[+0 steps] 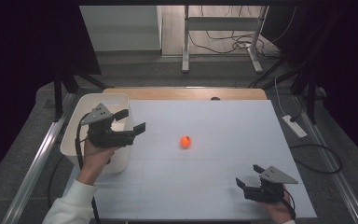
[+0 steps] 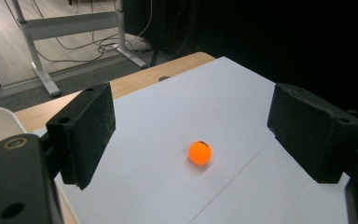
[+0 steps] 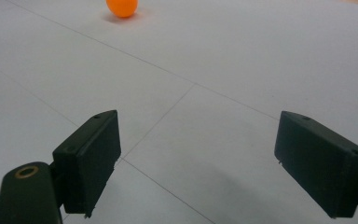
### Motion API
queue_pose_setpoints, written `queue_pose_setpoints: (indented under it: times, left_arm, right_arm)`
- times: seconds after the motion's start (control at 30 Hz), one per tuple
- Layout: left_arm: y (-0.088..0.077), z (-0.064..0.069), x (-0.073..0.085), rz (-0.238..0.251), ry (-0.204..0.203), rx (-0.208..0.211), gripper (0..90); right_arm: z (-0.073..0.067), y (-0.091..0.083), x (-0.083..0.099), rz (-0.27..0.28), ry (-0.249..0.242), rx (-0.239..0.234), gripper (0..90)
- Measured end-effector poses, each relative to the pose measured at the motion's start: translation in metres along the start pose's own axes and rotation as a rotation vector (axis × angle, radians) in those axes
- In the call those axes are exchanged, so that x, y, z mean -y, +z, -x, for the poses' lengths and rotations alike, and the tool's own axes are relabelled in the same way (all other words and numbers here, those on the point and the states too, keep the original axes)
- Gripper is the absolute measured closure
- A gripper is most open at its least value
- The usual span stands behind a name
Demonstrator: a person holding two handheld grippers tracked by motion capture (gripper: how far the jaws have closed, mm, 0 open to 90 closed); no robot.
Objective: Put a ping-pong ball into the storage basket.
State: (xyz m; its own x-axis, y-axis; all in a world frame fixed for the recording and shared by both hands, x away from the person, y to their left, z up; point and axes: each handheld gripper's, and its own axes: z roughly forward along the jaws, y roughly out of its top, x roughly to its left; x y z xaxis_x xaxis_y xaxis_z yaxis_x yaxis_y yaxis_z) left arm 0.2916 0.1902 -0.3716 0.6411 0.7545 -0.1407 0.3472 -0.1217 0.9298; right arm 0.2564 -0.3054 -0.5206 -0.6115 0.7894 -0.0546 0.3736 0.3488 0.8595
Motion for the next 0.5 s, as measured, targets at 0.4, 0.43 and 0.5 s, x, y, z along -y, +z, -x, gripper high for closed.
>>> queue_pose_setpoints:
  times: [0.4,0.43,0.5]
  left_arm:
    - [0.013,0.010,0.002,-0.021,0.009,0.022,15.9]
    - [0.014,0.010,0.003,-0.026,0.010,0.025,15.8]
    - [0.017,0.011,0.003,-0.032,0.008,0.025,15.8]
  right_arm:
    - [0.002,-0.002,0.000,0.005,0.008,0.006,14.5]
    - [0.002,-0.002,0.000,0.007,0.009,0.006,14.6]
    - [0.003,-0.002,0.000,0.004,0.012,0.008,14.5]
